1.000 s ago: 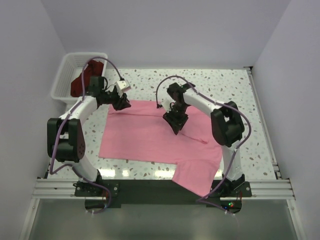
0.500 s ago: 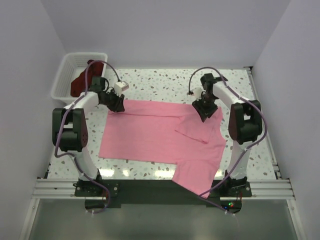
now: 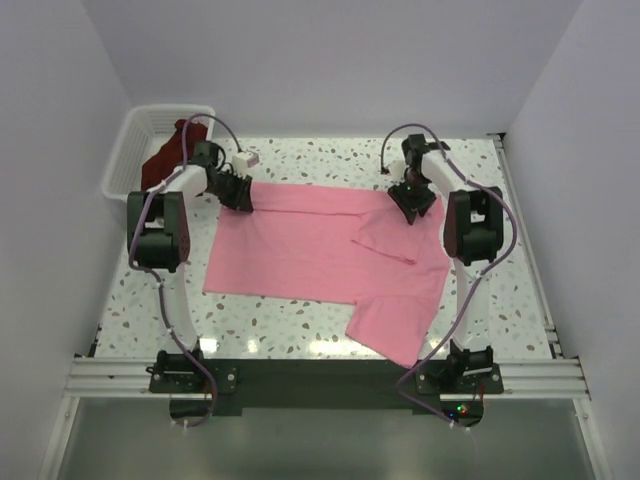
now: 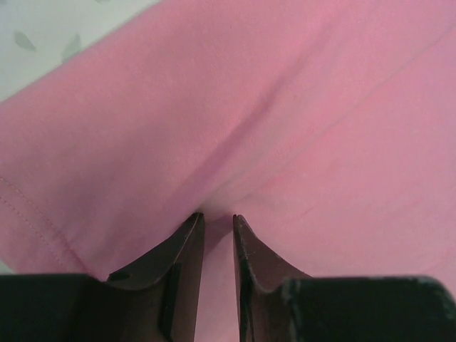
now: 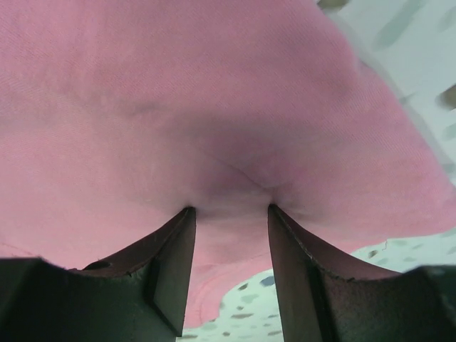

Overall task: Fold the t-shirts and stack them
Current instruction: Fold the tshirt

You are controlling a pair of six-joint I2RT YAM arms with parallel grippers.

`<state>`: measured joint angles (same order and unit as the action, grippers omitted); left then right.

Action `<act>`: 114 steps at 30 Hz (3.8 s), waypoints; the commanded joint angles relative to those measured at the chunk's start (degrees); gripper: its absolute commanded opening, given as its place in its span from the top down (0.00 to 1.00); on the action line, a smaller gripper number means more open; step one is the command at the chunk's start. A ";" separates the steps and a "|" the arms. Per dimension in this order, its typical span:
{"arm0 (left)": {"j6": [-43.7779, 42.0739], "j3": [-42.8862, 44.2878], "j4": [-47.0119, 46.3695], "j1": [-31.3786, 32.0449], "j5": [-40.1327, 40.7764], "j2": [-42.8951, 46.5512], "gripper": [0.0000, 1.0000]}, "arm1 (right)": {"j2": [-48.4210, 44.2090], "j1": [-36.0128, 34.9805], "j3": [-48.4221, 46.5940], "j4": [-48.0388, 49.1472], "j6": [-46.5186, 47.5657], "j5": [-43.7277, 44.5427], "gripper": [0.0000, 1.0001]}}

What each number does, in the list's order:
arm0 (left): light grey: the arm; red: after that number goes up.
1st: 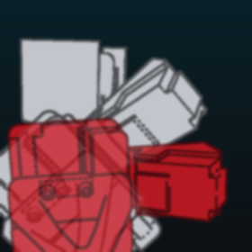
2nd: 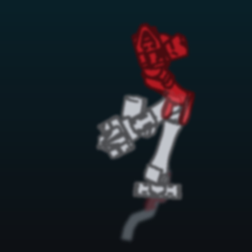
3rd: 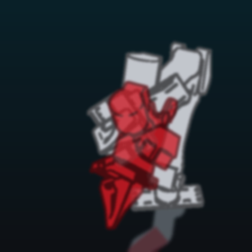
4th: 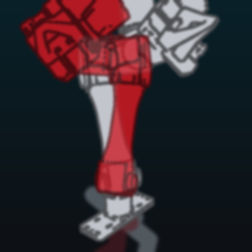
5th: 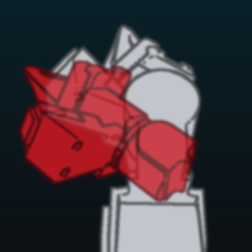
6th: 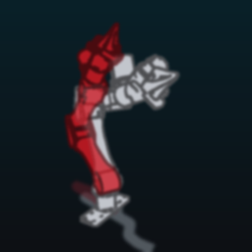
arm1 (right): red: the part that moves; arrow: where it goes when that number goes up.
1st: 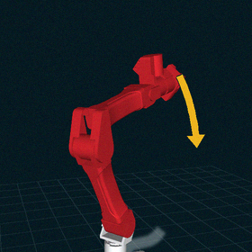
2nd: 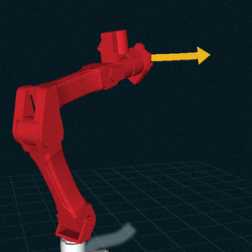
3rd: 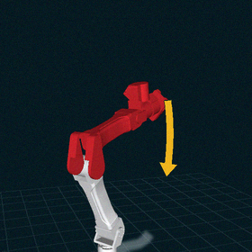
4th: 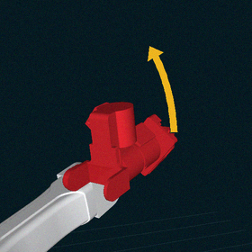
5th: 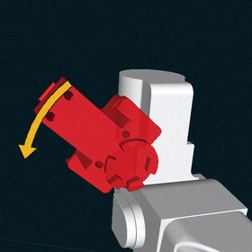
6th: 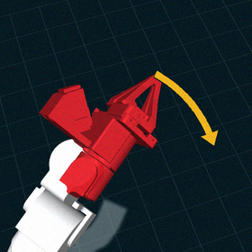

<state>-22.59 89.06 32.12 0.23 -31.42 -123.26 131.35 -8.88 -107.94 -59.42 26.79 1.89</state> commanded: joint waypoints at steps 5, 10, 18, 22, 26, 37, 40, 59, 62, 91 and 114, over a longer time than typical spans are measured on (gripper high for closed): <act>3.86 14.46 3.12 -0.23 -0.22 -12.26 0.70 | 13.30 2.29 -21.30 6.33 -0.15 4.44 0.50; 3.96 17.56 1.72 -0.23 -2.68 -7.46 0.68 | 10.17 2.12 -28.38 4.49 0.45 1.29 0.44; -5.79 3.71 1.28 -0.23 -8.39 14.93 0.57 | -16.25 2.29 -13.20 -6.74 10.80 -13.13 0.26; -14.38 -6.77 4.00 -0.23 -10.94 25.16 0.49 | -28.23 2.12 1.74 -12.29 19.16 -17.09 0.25; -21.26 -14.07 10.76 -0.23 -15.85 32.28 0.48 | -37.55 0.63 18.85 -14.58 24.36 -15.88 0.27; -24.35 -32.97 4.36 -0.23 -11.92 46.62 0.43 | -48.12 -6.32 51.59 5.70 23.05 -1.98 0.64; -24.43 -35.00 2.60 -0.23 -8.75 47.06 0.43 | -47.24 -6.41 54.06 6.95 23.22 -2.76 0.66; -29.52 -41.15 -1.45 -0.23 -0.15 42.49 0.49 | -40.82 -8.52 64.17 20.04 22.17 0.13 0.80; -37.33 -42.91 1.44 -0.23 1.27 42.75 0.57 | -41.43 -8.61 63.82 19.08 21.56 -0.04 0.90; -58.88 -47.48 6.54 -0.23 8.31 38.96 0.94 | -48.28 -8.96 63.38 11.26 20.41 -1.71 1.00; -49.75 -27.90 16.84 -1.99 -0.40 36.62 1.00 | -50.23 -5.45 40.90 -2.72 23.04 -3.83 1.00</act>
<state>-75.64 56.60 47.88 -1.08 -28.80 -83.99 79.05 -15.29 -62.63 -59.79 47.90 -1.28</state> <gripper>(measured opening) 0.017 0.011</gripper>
